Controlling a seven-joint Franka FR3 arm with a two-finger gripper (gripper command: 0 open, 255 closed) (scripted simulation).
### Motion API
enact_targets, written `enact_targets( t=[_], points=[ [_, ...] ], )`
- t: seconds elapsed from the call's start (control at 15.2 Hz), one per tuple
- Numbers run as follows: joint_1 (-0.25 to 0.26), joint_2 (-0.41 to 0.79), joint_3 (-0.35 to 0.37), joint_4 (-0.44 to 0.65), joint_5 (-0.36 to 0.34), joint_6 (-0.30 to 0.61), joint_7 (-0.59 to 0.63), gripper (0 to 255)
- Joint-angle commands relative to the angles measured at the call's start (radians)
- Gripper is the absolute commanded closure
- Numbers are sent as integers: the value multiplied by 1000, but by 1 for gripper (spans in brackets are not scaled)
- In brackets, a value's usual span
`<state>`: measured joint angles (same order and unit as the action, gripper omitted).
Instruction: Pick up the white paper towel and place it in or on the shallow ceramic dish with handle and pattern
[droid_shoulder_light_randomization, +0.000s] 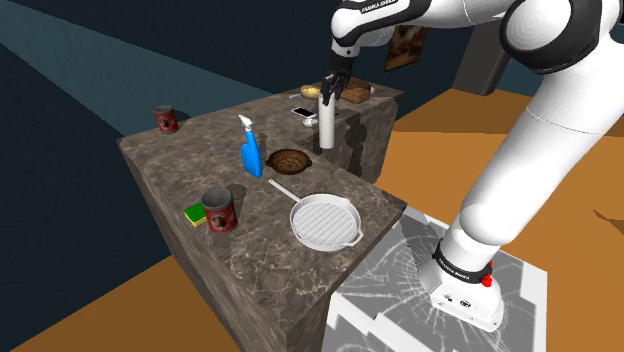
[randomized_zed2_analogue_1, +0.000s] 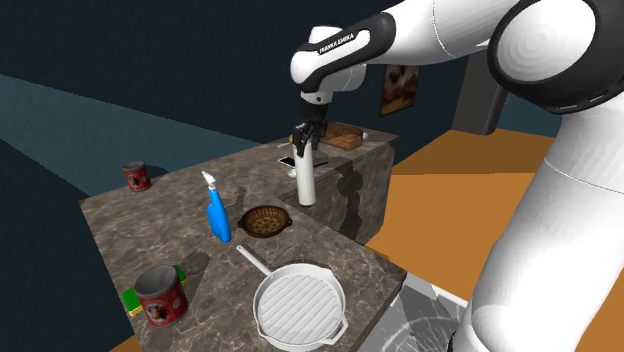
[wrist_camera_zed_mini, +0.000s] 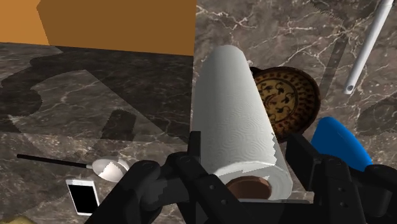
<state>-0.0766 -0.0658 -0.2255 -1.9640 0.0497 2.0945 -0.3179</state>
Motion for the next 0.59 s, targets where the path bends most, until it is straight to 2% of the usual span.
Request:
enact_targets(
  t=[0.0, 0.13, 0.53],
  points=[
    [0, -5, 0, 19, -2, -24, 2, 255],
    [8, 7, 9, 64, -3, -56, 21, 255],
    [53, 109, 56, 294, -4, -182, 120, 255]
  ],
)
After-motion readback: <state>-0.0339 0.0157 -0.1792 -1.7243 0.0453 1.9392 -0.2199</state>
